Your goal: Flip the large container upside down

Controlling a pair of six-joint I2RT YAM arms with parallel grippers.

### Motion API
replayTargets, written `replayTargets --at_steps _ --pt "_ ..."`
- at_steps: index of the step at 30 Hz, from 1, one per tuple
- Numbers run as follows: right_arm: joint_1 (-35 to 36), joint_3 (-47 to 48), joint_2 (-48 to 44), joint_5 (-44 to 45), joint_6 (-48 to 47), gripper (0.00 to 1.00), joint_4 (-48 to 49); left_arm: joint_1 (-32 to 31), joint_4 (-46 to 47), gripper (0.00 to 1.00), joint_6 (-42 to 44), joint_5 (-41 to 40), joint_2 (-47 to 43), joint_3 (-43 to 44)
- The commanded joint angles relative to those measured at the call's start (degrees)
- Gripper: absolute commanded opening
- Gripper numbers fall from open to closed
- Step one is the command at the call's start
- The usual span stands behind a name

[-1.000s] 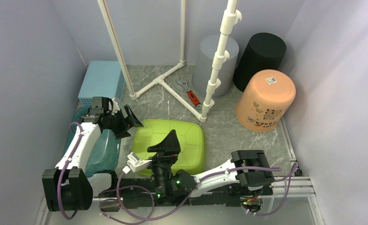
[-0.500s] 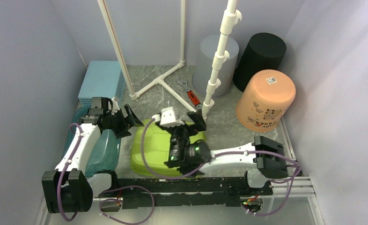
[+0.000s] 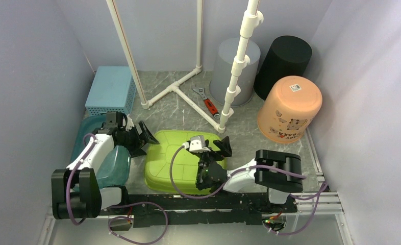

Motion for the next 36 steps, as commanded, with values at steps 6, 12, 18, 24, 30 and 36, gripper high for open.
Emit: replayTargets --at_steps 6,12,18,24,30,36 --pt "-1.08 -7.28 -1.92 10.48 13.54 0.99 10.49 0.06 1.0 0.89 -0.22 -1.5 -0.36 0.99" --pt "-2.2 -2.58 2.59 10.48 4.24 0.99 10.46 -0.61 -3.35 0.88 4.86 -2.04 -5.86 6.7" --pt "-2.75 -4.07 -15.15 10.44 3.74 0.99 10.58 -10.42 -8.12 0.87 9.09 -4.35 -10.03 10.47" --pt "-0.8 -6.3 -34.76 10.31 2.88 0.99 10.43 -28.7 -7.61 0.86 0.79 -16.96 -11.62 9.87" --pt "2.44 -6.49 -41.47 10.31 1.15 1.0 10.59 -46.85 -4.08 0.85 -4.4 -29.4 -8.8 12.09" --pt "6.59 -5.07 -45.17 10.13 -1.74 1.0 10.93 -61.7 1.23 0.87 -6.0 -41.19 0.01 15.97"
